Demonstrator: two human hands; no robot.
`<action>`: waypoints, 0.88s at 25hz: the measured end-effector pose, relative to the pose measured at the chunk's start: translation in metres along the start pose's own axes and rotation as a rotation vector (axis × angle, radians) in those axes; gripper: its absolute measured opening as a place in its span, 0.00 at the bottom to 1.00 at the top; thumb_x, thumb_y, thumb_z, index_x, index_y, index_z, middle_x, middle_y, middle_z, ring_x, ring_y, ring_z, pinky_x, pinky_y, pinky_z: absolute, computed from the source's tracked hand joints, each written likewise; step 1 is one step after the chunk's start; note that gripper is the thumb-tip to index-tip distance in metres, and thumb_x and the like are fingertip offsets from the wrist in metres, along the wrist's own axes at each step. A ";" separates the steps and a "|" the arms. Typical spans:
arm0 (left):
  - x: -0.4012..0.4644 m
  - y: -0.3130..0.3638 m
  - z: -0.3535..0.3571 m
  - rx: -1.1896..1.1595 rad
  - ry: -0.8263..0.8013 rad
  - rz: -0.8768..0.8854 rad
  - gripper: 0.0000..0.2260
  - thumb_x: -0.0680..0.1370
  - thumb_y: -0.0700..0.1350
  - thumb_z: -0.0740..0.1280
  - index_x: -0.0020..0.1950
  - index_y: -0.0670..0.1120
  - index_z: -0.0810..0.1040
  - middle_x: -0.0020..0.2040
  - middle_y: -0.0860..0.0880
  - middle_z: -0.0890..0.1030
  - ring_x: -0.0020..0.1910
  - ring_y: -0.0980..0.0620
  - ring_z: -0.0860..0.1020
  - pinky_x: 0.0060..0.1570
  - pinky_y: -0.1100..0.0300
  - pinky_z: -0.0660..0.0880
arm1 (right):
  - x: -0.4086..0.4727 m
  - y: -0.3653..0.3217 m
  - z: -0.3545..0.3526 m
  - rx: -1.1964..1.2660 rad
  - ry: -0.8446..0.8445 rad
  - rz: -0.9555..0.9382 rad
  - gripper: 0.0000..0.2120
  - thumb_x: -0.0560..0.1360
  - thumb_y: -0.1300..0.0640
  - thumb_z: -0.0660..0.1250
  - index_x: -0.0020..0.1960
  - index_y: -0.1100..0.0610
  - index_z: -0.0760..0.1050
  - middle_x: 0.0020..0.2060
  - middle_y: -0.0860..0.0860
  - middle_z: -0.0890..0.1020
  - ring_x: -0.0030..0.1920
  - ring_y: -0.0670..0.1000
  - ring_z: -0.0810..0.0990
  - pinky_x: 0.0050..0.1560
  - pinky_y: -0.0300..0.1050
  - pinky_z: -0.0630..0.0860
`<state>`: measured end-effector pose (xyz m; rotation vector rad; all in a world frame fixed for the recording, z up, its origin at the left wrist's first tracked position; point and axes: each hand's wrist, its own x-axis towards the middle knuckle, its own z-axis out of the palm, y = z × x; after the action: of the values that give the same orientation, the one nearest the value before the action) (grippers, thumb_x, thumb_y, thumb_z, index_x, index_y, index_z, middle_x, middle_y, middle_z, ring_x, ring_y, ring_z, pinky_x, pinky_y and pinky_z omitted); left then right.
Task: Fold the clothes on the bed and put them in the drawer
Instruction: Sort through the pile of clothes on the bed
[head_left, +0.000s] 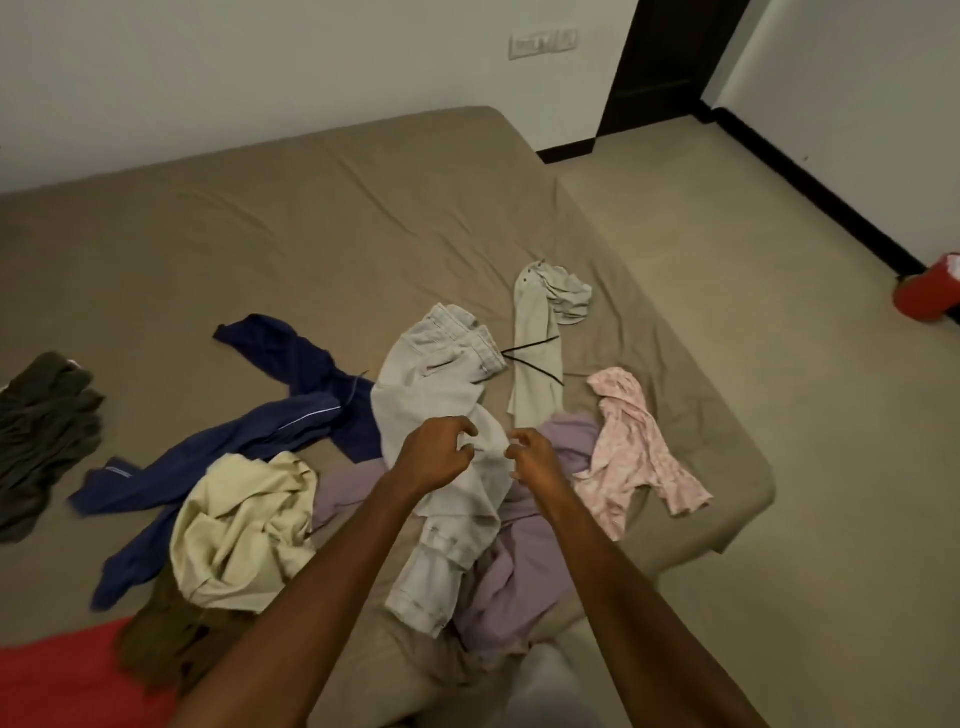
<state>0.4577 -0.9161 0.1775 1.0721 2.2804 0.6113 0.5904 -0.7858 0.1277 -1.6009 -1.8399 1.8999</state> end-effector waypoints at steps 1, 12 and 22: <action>0.017 0.014 0.013 -0.018 -0.005 -0.009 0.13 0.77 0.48 0.70 0.61 0.50 0.82 0.57 0.50 0.84 0.58 0.48 0.80 0.53 0.52 0.78 | 0.017 0.005 -0.016 -0.004 0.016 0.005 0.15 0.76 0.66 0.66 0.61 0.58 0.79 0.53 0.54 0.81 0.52 0.56 0.81 0.53 0.55 0.80; 0.181 0.082 0.160 -0.005 -0.130 -0.053 0.11 0.73 0.47 0.68 0.52 0.49 0.85 0.50 0.45 0.83 0.60 0.46 0.77 0.48 0.52 0.79 | 0.212 0.095 -0.155 -0.046 0.269 0.133 0.24 0.71 0.53 0.66 0.65 0.61 0.76 0.59 0.61 0.81 0.59 0.63 0.80 0.60 0.57 0.78; 0.257 0.044 0.267 -0.067 -0.203 -0.116 0.14 0.71 0.48 0.67 0.53 0.48 0.86 0.53 0.48 0.85 0.59 0.48 0.79 0.56 0.53 0.78 | 0.341 0.204 -0.166 -0.822 0.399 0.238 0.35 0.72 0.44 0.75 0.70 0.61 0.67 0.67 0.66 0.71 0.66 0.67 0.71 0.59 0.64 0.73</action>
<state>0.5148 -0.6407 -0.0683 0.9191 2.1140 0.5040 0.6627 -0.5074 -0.1934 -2.2695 -2.4478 0.7426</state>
